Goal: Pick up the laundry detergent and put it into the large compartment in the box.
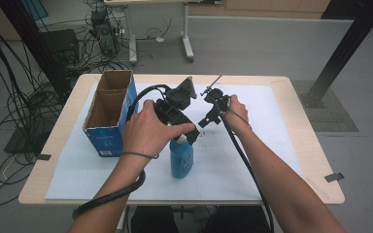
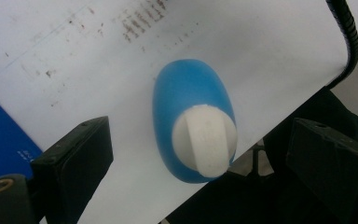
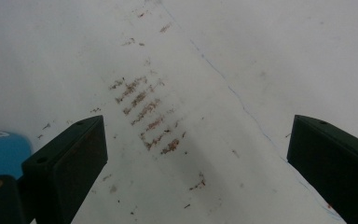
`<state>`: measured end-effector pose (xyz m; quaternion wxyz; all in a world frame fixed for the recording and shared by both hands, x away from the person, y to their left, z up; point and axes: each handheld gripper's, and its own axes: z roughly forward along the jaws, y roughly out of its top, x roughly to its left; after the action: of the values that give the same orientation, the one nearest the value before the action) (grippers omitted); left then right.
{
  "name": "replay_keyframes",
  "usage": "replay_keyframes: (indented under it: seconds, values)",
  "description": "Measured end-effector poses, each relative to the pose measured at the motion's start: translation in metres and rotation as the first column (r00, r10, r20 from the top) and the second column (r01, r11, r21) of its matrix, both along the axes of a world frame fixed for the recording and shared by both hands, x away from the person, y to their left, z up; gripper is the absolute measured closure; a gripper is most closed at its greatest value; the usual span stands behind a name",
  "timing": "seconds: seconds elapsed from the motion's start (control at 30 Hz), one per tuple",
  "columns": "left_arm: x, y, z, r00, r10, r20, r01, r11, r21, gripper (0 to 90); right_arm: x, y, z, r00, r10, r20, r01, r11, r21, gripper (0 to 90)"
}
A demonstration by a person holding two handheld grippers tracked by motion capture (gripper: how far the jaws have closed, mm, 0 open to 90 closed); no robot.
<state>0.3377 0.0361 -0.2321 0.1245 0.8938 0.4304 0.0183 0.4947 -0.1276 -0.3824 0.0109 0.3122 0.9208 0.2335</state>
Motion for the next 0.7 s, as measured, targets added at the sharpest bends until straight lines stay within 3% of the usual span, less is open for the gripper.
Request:
replay_keyframes:
  seconds: [0.7]
  values:
    - [-0.003, -0.005, -0.022, 0.9999, 0.013, -0.001, -0.013, 0.9999, 0.008, 7.9, 0.0, -0.001, -0.003, 1.0, -0.002, -0.007, 0.002, 1.0, -0.001, 4.2]
